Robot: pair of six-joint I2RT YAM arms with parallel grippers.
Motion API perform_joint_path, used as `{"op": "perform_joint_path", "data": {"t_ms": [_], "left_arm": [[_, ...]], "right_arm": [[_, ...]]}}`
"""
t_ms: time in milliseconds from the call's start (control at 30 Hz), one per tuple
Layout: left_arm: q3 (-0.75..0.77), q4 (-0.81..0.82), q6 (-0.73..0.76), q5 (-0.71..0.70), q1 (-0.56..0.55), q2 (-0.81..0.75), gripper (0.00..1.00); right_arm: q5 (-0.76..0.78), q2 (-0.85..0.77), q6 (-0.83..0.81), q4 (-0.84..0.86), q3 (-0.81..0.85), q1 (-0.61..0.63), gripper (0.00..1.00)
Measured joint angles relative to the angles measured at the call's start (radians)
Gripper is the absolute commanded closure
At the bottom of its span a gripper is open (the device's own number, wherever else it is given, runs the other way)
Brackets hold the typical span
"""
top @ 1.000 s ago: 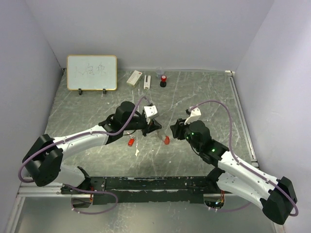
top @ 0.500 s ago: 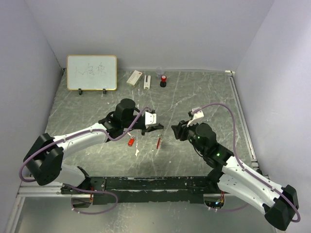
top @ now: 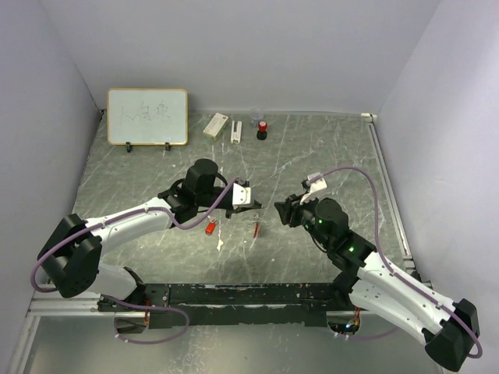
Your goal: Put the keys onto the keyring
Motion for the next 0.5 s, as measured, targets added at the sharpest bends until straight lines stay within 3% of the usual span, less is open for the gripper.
{"op": "perform_joint_path", "data": {"t_ms": [500], "left_arm": [[0.06,-0.081,-0.048,-0.007,0.0,0.001,0.93]], "right_arm": [[-0.132,0.046,-0.061,0.005,0.0,0.0,0.6]]}}
